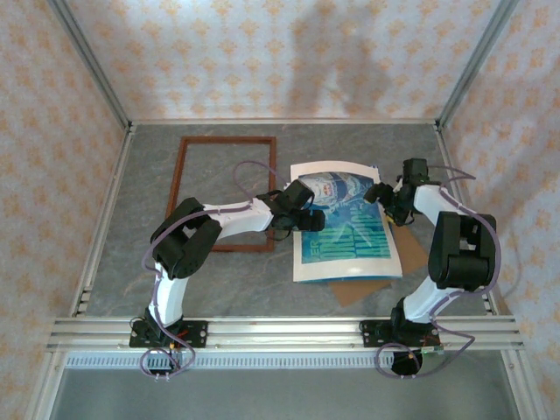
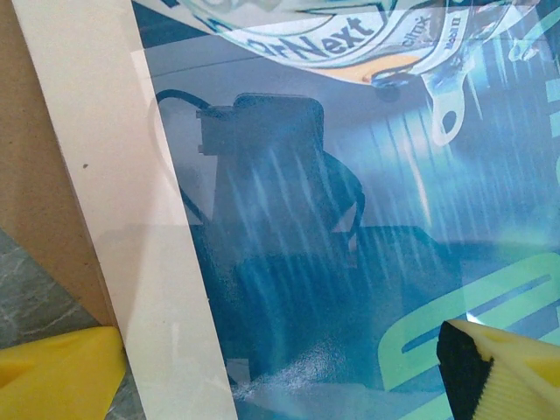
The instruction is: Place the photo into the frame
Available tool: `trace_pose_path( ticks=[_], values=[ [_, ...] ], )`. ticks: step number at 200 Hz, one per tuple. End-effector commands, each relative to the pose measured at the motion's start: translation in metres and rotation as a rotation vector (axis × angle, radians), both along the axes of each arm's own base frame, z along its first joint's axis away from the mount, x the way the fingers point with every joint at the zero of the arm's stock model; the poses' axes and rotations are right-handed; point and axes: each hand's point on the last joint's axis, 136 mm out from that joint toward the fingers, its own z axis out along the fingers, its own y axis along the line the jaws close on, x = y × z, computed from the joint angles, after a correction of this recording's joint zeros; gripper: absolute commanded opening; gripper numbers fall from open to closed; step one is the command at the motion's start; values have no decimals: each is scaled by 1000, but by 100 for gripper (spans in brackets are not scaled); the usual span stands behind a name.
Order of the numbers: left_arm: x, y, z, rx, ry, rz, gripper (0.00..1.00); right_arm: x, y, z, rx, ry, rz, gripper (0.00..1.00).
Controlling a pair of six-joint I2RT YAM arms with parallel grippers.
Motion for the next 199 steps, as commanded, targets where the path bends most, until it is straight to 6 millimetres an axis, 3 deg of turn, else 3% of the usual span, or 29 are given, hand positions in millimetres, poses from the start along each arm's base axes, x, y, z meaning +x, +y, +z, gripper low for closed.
trace_pose_path(
  ticks=[1, 123, 199],
  values=[
    [14, 12, -3, 2, -35, 50, 91, 3, 11, 17, 77, -45, 1, 86],
    [14, 15, -1, -1, -42, 64, 91, -4, -8, 18, 11, -38, -30, 87],
    [21, 11, 21, -100, -64, 88, 91, -8, -7, 3, 18, -9, -37, 85]
  ],
)
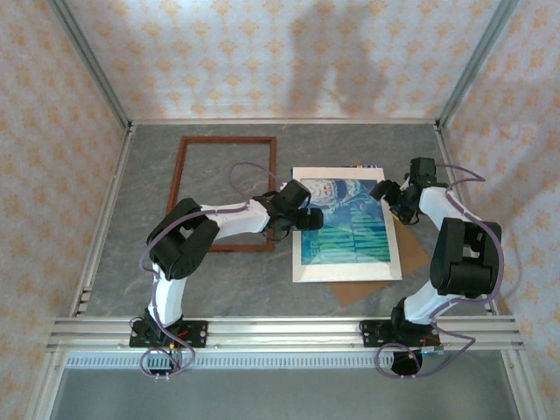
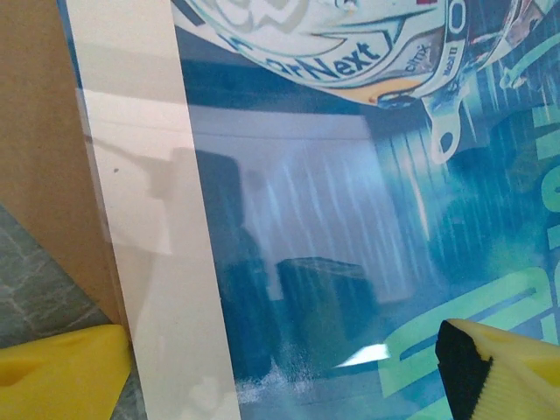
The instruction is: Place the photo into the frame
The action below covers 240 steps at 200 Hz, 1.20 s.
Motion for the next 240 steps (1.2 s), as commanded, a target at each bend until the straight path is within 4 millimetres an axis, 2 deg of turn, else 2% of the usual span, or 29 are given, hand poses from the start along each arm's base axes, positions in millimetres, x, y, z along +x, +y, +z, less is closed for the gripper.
trace_pose_path(
  ticks=[1, 91, 160, 240],
  values=[
    [17, 7, 18, -51, -54, 48, 91, -9, 9, -10, 41, 35, 12, 85],
    [23, 6, 35, -114, -78, 71, 91, -10, 15, -6, 67, -3, 23, 81],
    [21, 7, 29, -108, -64, 70, 91, -15, 10, -5, 24, -9, 23, 80],
    [20, 6, 19, -101, -46, 65, 91, -17, 25, 9, 66, -80, 80, 73]
  ],
)
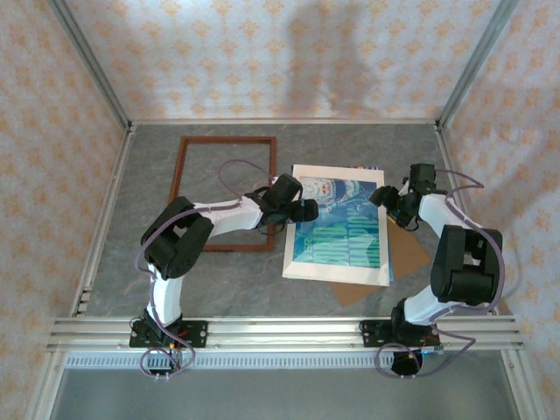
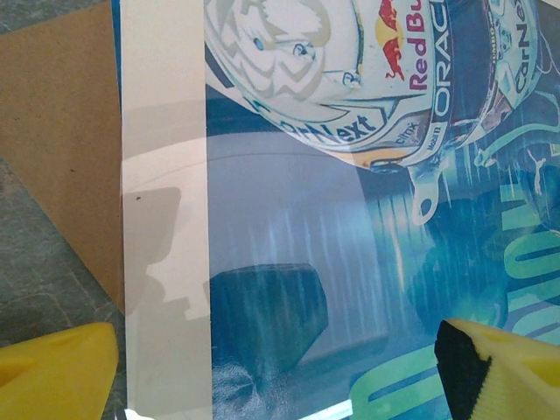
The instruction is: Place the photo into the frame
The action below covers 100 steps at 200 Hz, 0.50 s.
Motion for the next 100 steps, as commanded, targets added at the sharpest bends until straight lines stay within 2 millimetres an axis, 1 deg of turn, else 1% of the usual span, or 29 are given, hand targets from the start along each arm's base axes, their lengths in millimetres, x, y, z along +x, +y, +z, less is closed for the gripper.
trace_pose_path(
  ticks=[1, 34, 100],
  values=[
    [3, -5, 6, -40, -18, 4, 91, -4, 16, 10, 37, -52, 58, 73],
    [3, -8, 4, -49, -12, 5, 91, -7, 24, 22, 69, -125, 77, 71],
    [2, -10, -6, -48, 6, -3, 91, -18, 37, 40, 103, -260, 123, 68]
  ],
)
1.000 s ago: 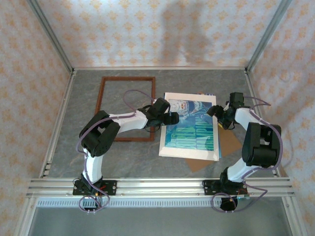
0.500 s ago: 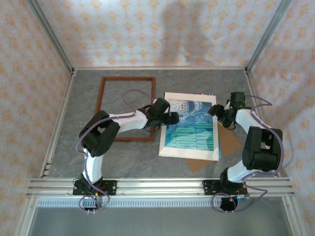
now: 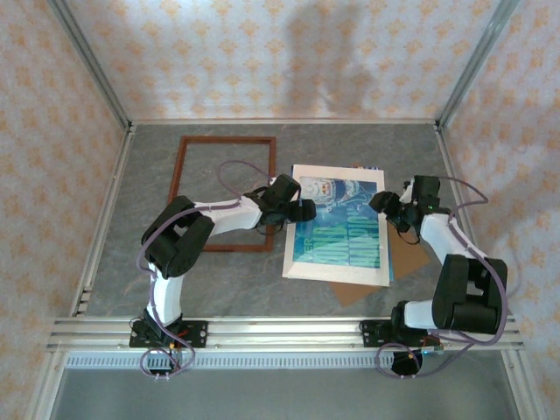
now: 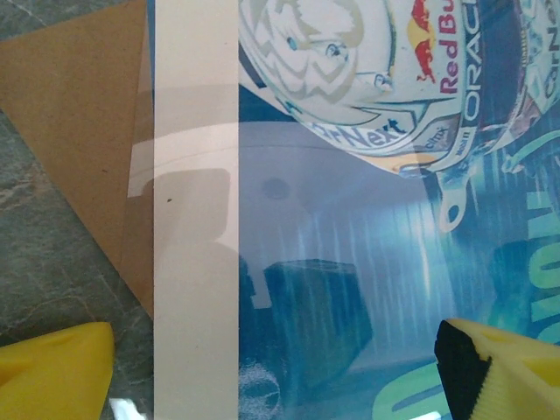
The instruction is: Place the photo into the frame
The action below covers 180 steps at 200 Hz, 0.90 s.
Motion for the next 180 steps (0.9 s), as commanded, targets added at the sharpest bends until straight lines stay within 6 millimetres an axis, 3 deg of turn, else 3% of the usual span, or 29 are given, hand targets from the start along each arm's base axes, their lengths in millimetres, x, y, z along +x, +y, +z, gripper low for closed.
trace_pose_path(
  ticks=[1, 67, 180],
  values=[
    [1, -16, 2, -59, -11, -22, 91, -1, 26, 17, 74, -90, 94, 68],
    [-2, -16, -4, -61, -2, -24, 91, -6, 41, 27, 94, -168, 148, 66],
    [-3, -14, -8, -50, 7, -23, 91, -7, 48, 31, 99, -194, 173, 61]
  ],
)
